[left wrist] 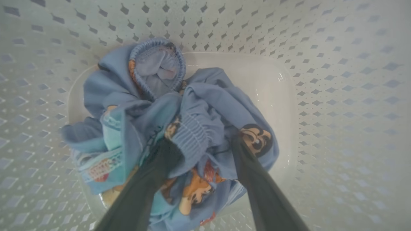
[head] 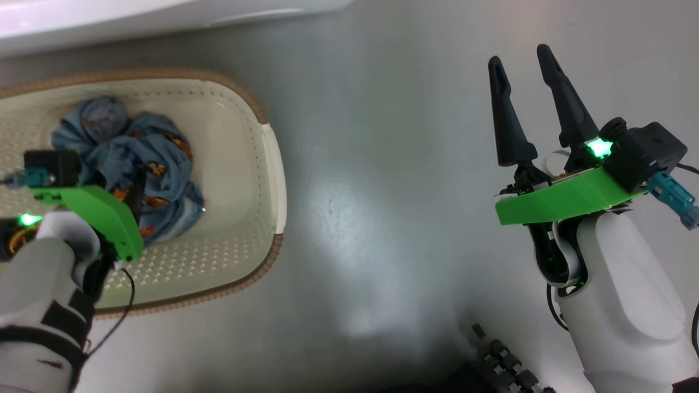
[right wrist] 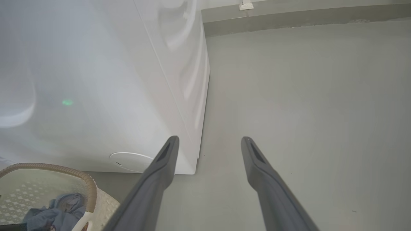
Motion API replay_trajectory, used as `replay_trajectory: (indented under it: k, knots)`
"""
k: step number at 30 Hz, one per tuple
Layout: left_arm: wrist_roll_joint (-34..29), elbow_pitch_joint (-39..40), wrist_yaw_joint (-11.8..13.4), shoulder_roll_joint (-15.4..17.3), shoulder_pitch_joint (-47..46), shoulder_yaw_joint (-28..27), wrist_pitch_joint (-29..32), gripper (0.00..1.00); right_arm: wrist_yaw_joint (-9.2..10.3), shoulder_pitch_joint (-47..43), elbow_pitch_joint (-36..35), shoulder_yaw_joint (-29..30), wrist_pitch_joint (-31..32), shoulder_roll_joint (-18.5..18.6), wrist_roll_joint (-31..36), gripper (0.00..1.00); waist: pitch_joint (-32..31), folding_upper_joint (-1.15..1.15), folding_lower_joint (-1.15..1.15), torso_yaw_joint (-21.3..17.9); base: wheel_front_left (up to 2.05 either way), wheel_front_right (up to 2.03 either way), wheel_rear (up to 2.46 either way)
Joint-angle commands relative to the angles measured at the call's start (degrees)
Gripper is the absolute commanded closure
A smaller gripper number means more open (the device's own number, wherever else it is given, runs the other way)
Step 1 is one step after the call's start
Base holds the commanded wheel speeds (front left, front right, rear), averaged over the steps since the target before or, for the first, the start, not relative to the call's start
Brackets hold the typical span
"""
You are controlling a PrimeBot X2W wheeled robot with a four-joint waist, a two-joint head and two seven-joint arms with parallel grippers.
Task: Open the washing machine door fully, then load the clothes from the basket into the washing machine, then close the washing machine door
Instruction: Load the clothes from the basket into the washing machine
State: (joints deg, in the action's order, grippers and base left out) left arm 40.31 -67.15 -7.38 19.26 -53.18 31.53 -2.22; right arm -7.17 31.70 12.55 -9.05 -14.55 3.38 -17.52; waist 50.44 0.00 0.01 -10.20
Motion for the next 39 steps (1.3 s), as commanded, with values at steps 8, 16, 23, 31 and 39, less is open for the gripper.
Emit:
replay_trajectory:
  k: [8,16,23,31,39]
  knots:
    - [1.39,-2.5,-0.11,5.02,-4.05,2.08,4.05,0.0,-0.32,-0.69,-2.71,-1.87,-0.45,-0.49,-1.03,0.0,5.58,0.0,-0.01,-3.28,0.0,0.0,0.0]
    - [2.8,-4.88,-0.11,6.41,-6.79,2.7,7.18,0.0,-0.32,-1.27,-3.88,-2.1,-0.45,-0.5,-1.74,0.0,7.36,0.0,-0.01,-5.21,0.0,0.0,0.0]
    - [3.34,-5.39,-0.11,7.26,-8.1,3.28,6.45,0.0,-0.32,-1.52,-4.03,-2.12,-0.45,-0.5,-1.92,0.0,7.29,0.0,-0.01,-5.63,0.0,0.0,0.0]
    - [4.34,-5.05,-0.11,7.39,-7.79,4.29,6.89,1.0,-0.32,-1.1,-3.79,-2.46,-0.45,-0.5,-2.37,0.0,6.65,0.0,-0.01,-5.85,0.0,0.0,0.0]
    - [7.11,-3.05,-0.11,7.15,-4.87,5.09,4.78,1.0,-0.32,-0.96,-3.44,-2.64,-0.45,-0.5,-3.27,0.0,3.44,0.0,-0.01,-5.77,0.0,0.0,0.0]
